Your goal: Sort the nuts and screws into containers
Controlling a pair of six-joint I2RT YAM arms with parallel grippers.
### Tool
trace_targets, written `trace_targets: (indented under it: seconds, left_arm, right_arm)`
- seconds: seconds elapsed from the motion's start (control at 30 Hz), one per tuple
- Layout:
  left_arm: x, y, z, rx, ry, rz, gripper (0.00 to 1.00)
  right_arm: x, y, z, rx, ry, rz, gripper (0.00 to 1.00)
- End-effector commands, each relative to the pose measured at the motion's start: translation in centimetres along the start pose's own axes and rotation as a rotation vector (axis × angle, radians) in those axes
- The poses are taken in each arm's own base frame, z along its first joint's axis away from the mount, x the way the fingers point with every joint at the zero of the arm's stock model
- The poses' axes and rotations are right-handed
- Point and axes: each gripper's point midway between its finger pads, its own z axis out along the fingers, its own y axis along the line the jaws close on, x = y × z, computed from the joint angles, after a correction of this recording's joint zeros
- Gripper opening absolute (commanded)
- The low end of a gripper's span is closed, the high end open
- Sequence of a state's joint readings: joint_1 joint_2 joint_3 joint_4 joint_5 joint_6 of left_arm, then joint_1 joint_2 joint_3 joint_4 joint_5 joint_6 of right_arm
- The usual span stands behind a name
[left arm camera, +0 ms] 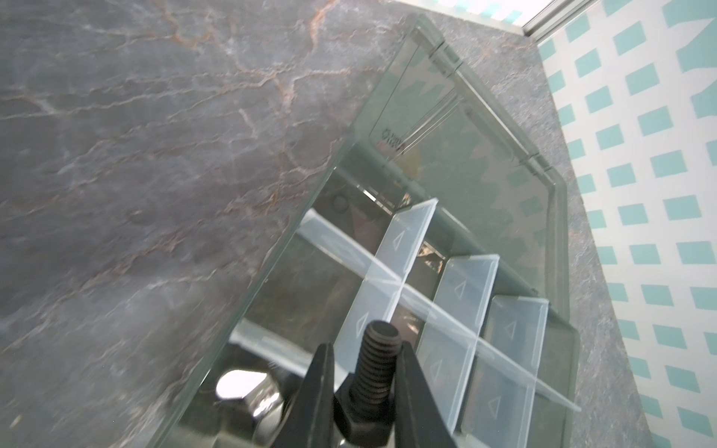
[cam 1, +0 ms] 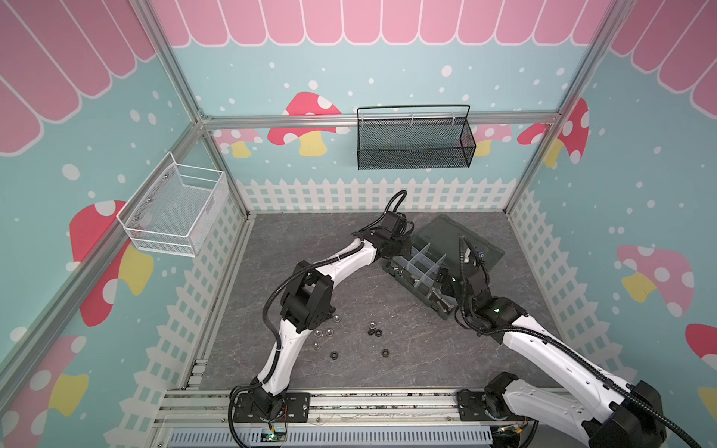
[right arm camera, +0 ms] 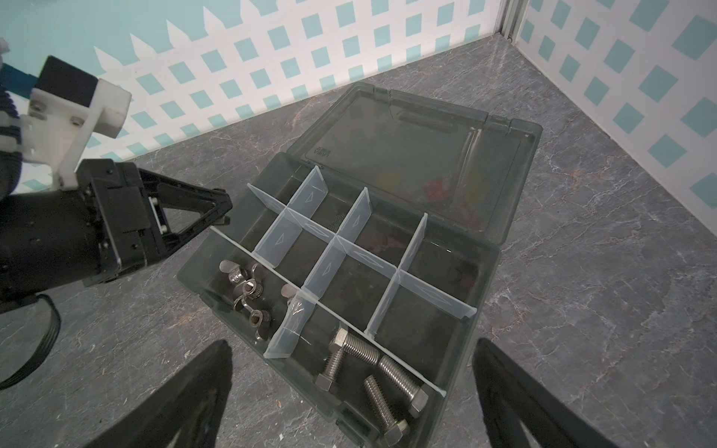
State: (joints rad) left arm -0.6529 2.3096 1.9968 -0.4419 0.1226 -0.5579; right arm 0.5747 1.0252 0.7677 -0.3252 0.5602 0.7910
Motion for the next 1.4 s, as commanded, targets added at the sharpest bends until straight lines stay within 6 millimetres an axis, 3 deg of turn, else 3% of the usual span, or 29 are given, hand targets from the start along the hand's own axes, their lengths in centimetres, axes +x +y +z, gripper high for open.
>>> trace_targets:
  seconds: [0.0,0.27,0.4,0.7,1.03,1.13,1.37]
  left_arm:
    - [-0.3,-0.6,0.8,0.022,0.014,-0.007,0.15]
    - [-0.3,0.1,1.5,-0.005,0.017,-0.004,0.22]
    - [-0.1,0.4,1.5,-0.007,0.030,-0.006,0.34]
    - [-0.6,0.2,-0.2,-0.028,0.018,0.023,0.45]
    - [-1.6,1.0,-6.1,-0.118,-0.056,0.054,0.53]
    - [-0.7,2.7,-8.5,-0.186,-0.071,0.051,0.54]
    - [3.9,8.4,-14.4,-0.370,-0.094,-0.011,0.63]
  right_arm:
    - [0.3,-0.4,0.2,0.018,0.008,0.015,0.98]
    - [0.4,-0.5,0.2,0.018,0.011,0.013,0.98]
    - [0.4,-0.4,0.2,0.016,0.013,0.012,0.98]
    - [0.3,-0.4,0.2,0.014,0.013,0.013,0.98]
    - [0.3,-0.1,0.5,0.017,0.018,0.004,0.98]
    - [0.3,0.1,0.7,0.020,0.021,-0.004,0.98]
    - [0.3,0.4,1.1,0.023,0.028,-0.016,0.98]
